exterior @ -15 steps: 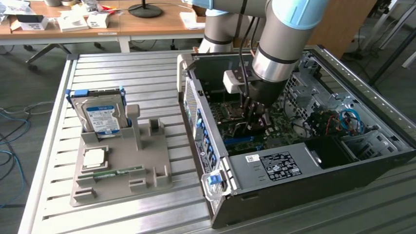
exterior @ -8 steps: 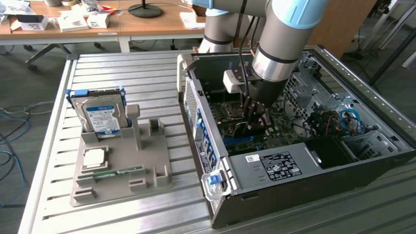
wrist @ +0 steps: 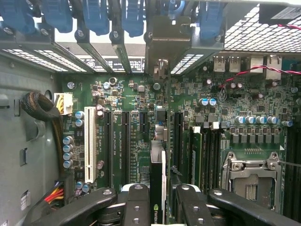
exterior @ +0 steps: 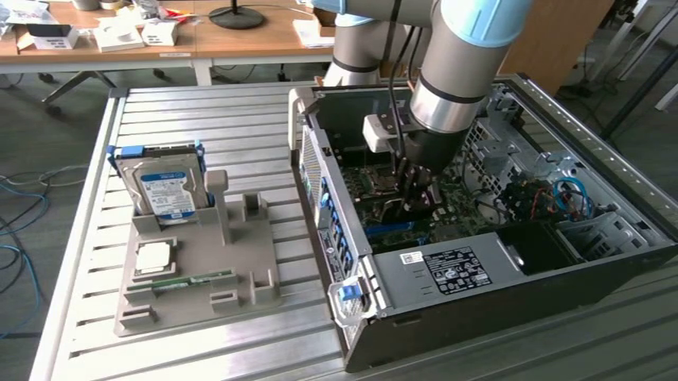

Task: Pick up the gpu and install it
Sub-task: 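Insert the gpu into the slot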

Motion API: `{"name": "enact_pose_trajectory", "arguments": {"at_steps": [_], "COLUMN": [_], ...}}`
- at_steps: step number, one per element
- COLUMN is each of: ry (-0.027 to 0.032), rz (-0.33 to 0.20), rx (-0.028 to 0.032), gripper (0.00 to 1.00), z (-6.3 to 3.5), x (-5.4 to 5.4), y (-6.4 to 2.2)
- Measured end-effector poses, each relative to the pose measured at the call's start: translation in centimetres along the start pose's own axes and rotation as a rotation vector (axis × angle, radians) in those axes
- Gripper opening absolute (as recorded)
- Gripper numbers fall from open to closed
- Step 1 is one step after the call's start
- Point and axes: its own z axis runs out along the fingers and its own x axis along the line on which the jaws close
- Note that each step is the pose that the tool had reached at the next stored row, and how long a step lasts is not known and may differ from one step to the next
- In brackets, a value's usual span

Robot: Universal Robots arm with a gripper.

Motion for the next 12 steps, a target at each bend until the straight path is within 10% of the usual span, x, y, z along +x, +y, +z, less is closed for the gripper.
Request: {"name": "enact_pose_trajectory", "arguments": {"at_steps": [12], "ry": [0.0001], "rz": [0.000], "rx": [-0.0001], "gripper": [0.26], "z": [0.02], "x": [0.00], "y": [0.00]}}
